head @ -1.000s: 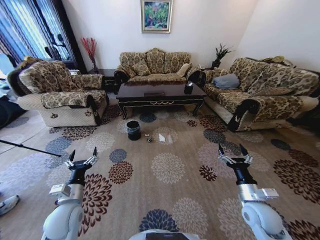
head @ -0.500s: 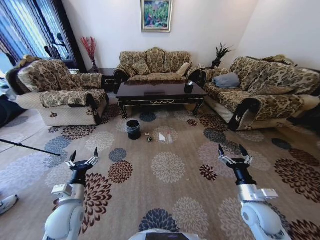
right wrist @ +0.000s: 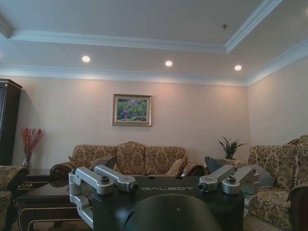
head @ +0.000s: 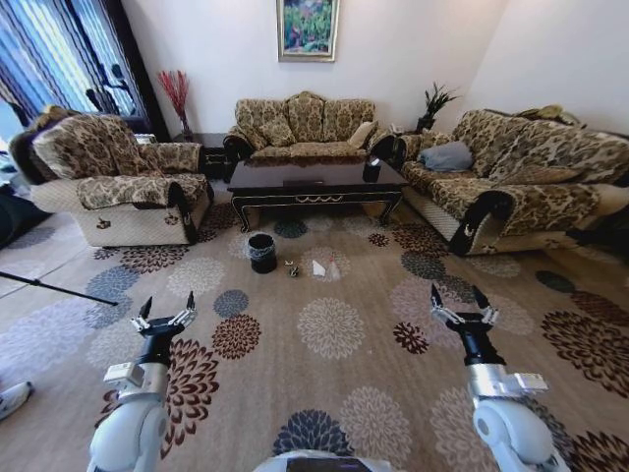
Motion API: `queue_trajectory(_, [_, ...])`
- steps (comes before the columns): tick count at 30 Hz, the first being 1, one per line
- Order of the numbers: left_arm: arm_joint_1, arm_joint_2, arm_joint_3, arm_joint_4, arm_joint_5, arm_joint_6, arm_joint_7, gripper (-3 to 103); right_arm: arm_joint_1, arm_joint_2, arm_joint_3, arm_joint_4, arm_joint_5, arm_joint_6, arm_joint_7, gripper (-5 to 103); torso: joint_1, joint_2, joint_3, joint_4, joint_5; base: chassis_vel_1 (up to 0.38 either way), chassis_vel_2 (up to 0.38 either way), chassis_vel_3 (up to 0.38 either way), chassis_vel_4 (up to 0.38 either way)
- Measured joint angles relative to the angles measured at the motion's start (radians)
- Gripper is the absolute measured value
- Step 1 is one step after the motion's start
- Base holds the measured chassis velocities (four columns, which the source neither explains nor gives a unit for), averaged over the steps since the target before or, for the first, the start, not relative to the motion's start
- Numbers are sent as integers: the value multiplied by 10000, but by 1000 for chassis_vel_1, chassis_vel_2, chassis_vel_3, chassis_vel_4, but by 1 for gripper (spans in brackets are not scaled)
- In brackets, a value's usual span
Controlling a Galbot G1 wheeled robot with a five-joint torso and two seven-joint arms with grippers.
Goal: Move to the front of the table and pick up the trash from the floor, then place it into the trash bin.
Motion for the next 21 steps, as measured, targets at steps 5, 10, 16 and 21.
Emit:
queue_trajectory(5, [5,-19,-2,18,21,-26,9,100,2,16,0,-9,-6,8,0,100,-100,-221,-124,0,0,0,0,0,0])
queue_trajectory(10, [3,-53,31,61,72,-36,20,100,2,14,2,-35,-9,16,2,100,-172,-386,-214,0,0,0,0,0,0])
queue_trajectory(16, [-17,-73,60,123,112,-69,27,100,2,11,7,-46,-16,29,20,100,-287,-648,-362,0,0,0,0,0,0])
queue_trajectory(21, [-21,-64,65,193,129,-125,48,100,2,7,11,-50,-21,35,36,100,-384,-874,-489,0,0,0,0,0,0])
